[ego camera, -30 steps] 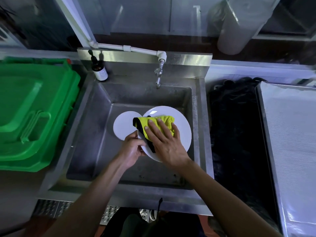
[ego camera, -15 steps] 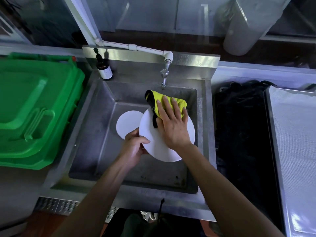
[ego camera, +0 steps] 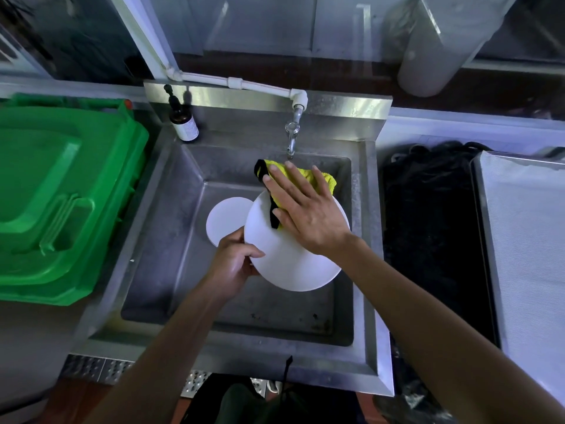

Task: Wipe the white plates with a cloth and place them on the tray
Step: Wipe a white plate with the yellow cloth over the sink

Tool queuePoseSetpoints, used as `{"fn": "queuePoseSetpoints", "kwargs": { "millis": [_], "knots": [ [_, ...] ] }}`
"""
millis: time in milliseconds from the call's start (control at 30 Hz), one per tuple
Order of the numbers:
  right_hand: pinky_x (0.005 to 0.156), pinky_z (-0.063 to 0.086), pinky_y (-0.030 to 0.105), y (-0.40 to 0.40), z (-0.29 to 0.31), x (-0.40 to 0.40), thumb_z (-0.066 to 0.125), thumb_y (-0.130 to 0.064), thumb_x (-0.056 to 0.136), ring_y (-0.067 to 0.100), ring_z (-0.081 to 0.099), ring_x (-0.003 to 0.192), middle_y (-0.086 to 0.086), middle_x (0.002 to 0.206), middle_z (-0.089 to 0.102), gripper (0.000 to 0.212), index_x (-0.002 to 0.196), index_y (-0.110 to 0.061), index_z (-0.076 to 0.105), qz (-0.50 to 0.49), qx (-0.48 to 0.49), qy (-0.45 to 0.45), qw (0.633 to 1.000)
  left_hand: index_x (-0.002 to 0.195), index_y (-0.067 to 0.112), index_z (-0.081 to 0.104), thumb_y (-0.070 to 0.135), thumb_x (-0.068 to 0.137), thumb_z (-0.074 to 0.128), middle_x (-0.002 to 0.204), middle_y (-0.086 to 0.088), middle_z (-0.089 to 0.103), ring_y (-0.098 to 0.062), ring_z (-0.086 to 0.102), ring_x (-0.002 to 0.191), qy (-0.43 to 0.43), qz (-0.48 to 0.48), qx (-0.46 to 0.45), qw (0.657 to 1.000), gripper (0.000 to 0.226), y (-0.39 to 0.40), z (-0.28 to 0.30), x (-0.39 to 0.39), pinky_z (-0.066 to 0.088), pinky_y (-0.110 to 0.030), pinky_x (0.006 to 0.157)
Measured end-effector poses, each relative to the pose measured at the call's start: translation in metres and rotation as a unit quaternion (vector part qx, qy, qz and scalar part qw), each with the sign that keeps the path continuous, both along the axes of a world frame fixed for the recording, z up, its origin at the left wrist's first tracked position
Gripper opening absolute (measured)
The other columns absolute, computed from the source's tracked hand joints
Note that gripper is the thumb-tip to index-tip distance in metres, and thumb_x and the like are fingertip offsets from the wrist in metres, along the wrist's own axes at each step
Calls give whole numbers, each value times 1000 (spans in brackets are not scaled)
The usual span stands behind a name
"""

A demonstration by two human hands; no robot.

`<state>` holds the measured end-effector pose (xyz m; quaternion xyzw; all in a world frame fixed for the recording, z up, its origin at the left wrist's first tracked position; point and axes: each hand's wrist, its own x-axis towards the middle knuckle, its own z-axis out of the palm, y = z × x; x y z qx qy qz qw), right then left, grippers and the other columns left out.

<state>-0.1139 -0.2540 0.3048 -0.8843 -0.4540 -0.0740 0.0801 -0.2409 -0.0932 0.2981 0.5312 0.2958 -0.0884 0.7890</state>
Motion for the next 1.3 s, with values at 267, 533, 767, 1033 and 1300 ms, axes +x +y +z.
{"fn": "queuePoseSetpoints", "kwargs": {
  "millis": [267,533,767,1033,1300],
  "knots": [
    [120,10,60,-10,-13,-10,20,-41,108,25,-2,156,2,170,1,56,161,-27,9,-144,24,93,985,104,20,77,0,59,59,117,-15,72,-40,66,103,-13,83,-9,996,52,-5,3,-6,56,-54,73],
    [121,12,59,-23,-32,-63,25,-35,107,19,-10,155,-1,169,-4,58,162,-27,6,-149,62,188,969,107,13,73,-17,78,49,119,-15,72,-42,68,106,-39,158,-26,986,48,5,2,6,60,-54,70],
    [122,6,58,-2,-30,-105,35,-28,106,20,-11,155,-1,169,-7,64,162,-20,4,-132,87,199,967,126,3,65,-18,82,44,128,-26,66,-41,67,107,-42,143,-33,988,52,5,2,9,58,-51,82],
    [123,9,57,15,-16,-102,35,-23,101,23,-8,155,-1,169,-8,68,162,-17,5,-67,91,198,974,108,14,77,-17,77,39,81,-10,64,-23,54,68,-54,93,-2,994,58,-1,8,8,35,-26,53],
    [123,9,56,7,-1,-61,13,-39,105,25,-2,156,-1,169,-2,60,161,-20,11,-36,51,143,988,104,16,76,-3,72,58,97,-18,70,-32,70,86,-70,-1,-11,998,41,6,13,5,58,-50,67]
  ]
}}
